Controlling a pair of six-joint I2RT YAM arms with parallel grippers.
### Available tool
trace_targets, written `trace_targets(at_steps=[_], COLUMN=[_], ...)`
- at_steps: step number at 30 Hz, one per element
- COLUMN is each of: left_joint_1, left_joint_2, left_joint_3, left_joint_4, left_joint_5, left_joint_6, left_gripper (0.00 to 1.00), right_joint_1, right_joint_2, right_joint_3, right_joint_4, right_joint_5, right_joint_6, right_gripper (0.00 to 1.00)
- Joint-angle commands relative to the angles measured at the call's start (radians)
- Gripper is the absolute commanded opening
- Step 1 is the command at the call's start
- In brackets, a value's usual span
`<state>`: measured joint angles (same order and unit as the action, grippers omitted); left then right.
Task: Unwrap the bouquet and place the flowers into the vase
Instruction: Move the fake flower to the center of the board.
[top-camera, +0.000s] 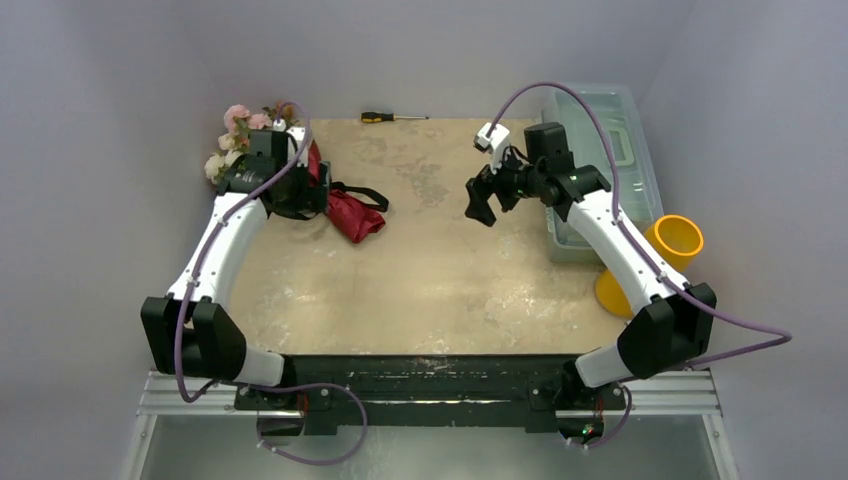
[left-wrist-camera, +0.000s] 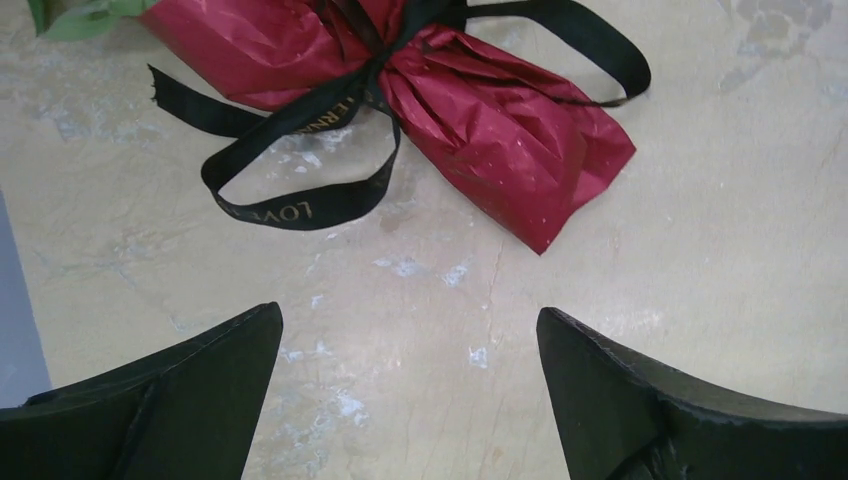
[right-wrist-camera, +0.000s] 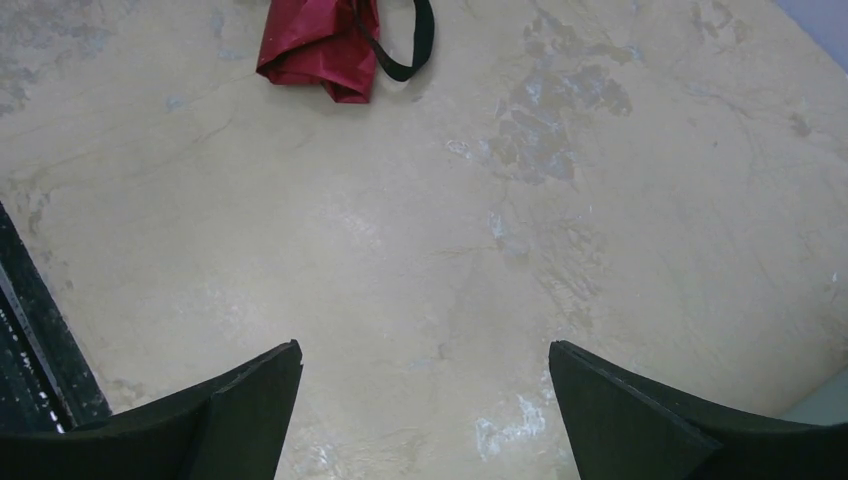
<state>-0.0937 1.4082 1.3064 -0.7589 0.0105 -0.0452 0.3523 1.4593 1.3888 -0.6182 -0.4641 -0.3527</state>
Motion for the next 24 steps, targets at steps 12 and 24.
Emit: trace_targets(at_steps=[12,24], left_joint_1=[0.085,0.138], left_joint_2=[0.322,0.55], left_joint_3=[0.333,0.393], left_joint_4=[0.147,0.354], left_joint_5=[-0.195,-0.254], left_joint_6=[-0.289,-0.456], left_gripper=[1.0,1.0], right_joint_1=[0.009,0.01], right_joint_2=[0.169,0.189], right_joint_3=[0.11,0.102], right_joint_4=[0.072,0.062], right_joint_5=[-0.068,-0.028], right_joint_6=[0.049,0.054], right_gripper=[0.98,0.98])
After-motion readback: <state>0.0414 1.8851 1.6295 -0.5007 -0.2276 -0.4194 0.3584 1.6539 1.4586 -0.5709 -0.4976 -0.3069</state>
